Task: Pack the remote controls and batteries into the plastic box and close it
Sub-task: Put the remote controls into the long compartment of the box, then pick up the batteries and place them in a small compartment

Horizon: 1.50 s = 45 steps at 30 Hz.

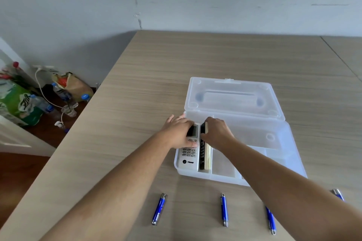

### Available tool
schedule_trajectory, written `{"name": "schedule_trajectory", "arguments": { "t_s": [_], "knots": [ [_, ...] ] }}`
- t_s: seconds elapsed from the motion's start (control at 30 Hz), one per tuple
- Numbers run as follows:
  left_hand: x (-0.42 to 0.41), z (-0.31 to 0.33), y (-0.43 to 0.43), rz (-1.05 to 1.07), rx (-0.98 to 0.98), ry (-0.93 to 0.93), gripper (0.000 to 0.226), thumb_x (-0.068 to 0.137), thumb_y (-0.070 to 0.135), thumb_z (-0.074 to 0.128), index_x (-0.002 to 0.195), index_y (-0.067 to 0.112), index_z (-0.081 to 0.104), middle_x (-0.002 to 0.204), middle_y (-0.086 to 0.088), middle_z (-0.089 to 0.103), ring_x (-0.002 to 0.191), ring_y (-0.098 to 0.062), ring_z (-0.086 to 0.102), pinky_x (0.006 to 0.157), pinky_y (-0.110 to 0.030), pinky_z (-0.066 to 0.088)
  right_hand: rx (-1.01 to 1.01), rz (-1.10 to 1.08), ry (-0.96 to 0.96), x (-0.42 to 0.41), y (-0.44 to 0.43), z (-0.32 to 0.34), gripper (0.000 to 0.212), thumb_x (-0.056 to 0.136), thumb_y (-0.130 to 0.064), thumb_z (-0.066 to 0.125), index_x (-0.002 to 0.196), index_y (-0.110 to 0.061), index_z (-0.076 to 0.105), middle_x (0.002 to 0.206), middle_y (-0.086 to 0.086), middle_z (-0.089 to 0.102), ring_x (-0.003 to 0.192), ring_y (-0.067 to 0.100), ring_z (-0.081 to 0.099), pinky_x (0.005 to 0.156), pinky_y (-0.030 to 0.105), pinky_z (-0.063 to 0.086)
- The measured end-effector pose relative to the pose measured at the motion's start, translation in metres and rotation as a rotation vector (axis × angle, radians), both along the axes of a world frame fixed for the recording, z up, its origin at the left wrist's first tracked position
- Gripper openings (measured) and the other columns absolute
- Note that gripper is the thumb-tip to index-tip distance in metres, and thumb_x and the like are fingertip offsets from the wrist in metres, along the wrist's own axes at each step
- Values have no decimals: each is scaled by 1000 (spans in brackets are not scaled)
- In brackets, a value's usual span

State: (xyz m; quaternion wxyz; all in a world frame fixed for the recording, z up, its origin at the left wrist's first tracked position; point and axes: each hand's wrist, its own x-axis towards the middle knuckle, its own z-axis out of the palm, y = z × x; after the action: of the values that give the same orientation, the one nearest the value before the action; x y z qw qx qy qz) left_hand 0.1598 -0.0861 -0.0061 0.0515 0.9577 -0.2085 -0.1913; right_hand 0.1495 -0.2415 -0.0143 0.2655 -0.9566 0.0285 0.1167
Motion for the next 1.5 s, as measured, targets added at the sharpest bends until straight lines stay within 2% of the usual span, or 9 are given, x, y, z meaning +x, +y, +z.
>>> {"name": "schedule_trajectory", "arguments": {
  "t_s": [0.13, 0.27, 0.57, 0.7, 0.8, 0.93, 1.1, 1.33, 1.5],
  "knots": [
    [4, 0, -1, -5, 21, 13, 89, 79, 58, 62, 150, 19, 24, 160, 0, 22, 150, -17, 3, 119, -46, -3, -251, 101, -127, -7, -10, -7, 37, 72, -38, 62, 107, -25, 64, 133, 6, 43, 125, 28, 34, 99, 39, 33],
    [7, 0, -2, -7, 49, 60, 93, 78, 60, 61, 151, 19, 20, 161, 1, 17, 150, -16, -4, 119, -47, -7, -310, 162, -21, -7, -25, -15, 42, 80, -55, 53, 118, -38, 55, 161, 6, -8, 146, 32, -11, 114, 54, 9],
    [5, 4, -4, 4, 70, 86, 95, 78, 61, 60, 152, 20, 17, 162, 4, 14, 149, -14, -9, 117, -47, -12, -392, 242, 35, -9, -28, -11, 53, 85, -61, 45, 133, -38, 42, 158, 10, -22, 143, 33, -24, 114, 59, -3],
    [2, 6, 2, 28, 15, 85, 89, 81, 56, 61, 152, 27, 16, 162, 6, 13, 150, -14, -4, 118, -48, -7, -271, 184, 7, -18, -26, -11, 62, 91, -54, 40, 146, -35, 19, 159, 9, -19, 145, 31, -19, 117, 53, 3],
    [-10, 21, 9, 98, -91, -11, 71, 85, 47, 61, 147, 26, 32, 156, 4, 31, 147, -18, 19, 118, -45, 14, -40, 31, -137, -28, -31, 6, 48, 94, -39, 44, 139, -24, 35, 159, 9, 10, 147, 29, 5, 115, 46, 18],
    [-42, 37, 24, 263, -291, -327, 22, 89, 17, 52, 106, 21, 66, 104, 0, 67, 99, -24, 62, 82, -33, 49, 247, -119, -322, -42, -37, 43, 14, 89, -16, 48, 97, -13, 60, 100, 2, 58, 91, 22, 58, 67, 26, 43],
    [-99, 24, 41, 539, -316, -298, 16, 79, 12, 48, 78, 22, 61, 81, 3, 69, 79, -25, 63, 65, -30, 49, 306, -126, -379, -104, -29, 50, 22, 80, -18, 53, 58, -18, 47, 48, -7, 43, 43, 8, 35, 38, 17, 29],
    [-165, -28, 52, 628, -61, 24, 27, 79, 45, 62, 83, 20, 51, 89, 3, 59, 85, -21, 59, 65, -27, 42, -147, 88, -16, -176, -31, -16, 34, 84, -28, 46, 53, -17, 36, 56, 1, 45, 52, 20, 42, 43, 24, 29],
    [-187, -52, 47, 703, -71, 24, 27, 85, 36, 64, 88, 11, 52, 99, -8, 66, 81, -27, 62, 63, -28, 41, -117, -54, 162, -186, -35, -40, 33, 80, -26, 54, 53, -15, 39, 54, -1, 45, 47, 14, 41, 39, 22, 28]
  ]
}}
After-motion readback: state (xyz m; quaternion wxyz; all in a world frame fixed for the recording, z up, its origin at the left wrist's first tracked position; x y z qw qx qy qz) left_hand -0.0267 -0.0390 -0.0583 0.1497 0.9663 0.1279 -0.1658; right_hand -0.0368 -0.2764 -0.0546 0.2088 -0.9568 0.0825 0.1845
